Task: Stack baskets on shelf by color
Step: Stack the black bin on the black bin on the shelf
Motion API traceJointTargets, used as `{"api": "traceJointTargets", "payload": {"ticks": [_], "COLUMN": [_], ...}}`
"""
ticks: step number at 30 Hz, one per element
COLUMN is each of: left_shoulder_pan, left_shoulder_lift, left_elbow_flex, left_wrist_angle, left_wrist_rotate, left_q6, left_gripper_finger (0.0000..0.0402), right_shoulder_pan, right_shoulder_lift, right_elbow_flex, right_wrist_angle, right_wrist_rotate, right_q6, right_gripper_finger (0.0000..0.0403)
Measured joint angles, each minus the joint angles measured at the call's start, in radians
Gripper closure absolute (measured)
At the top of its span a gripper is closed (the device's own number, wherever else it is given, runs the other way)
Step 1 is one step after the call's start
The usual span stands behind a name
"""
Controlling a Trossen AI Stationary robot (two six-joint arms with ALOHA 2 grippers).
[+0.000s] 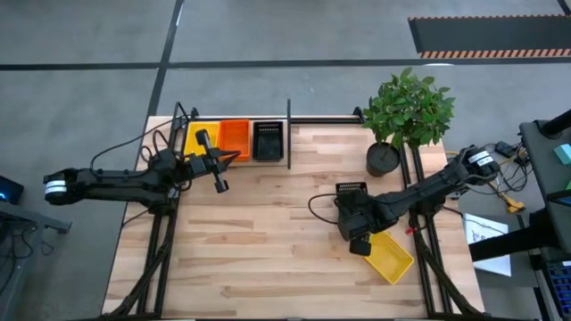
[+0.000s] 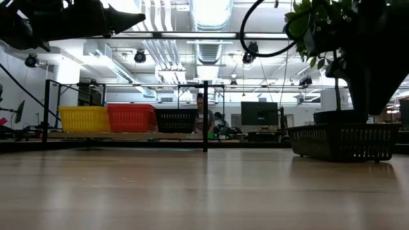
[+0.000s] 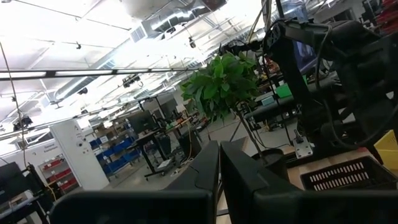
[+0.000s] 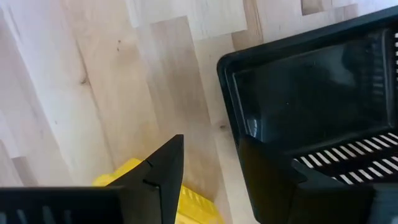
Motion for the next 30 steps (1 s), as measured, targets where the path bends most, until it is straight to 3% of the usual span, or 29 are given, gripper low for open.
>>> {"api": "traceJointTargets", "payload": {"ticks": [21, 30], "left_shoulder_pan": [0.0, -0.001], "left_shoulder_lift": [0.0, 0.001], "left_elbow_flex": [0.0, -0.001], "left_wrist_angle": [0.001, 0.001], "left_wrist_rotate": [0.0, -0.001], "left_q6": [0.0, 0.001], "left_gripper_finger": [0.0402, 0.0402], "right_shoulder_pan": [0.0, 0.0], "right_shoulder_lift": [0.003, 0.003], "right_elbow_flex": [-0.067, -0.066], "right_wrist_angle": [0.092, 0.085], "right_wrist_rotate": [0.028, 0.039], "right_q6": [-0.017, -0.02], "right_gripper_finger": [0.0292, 0.0268]}}
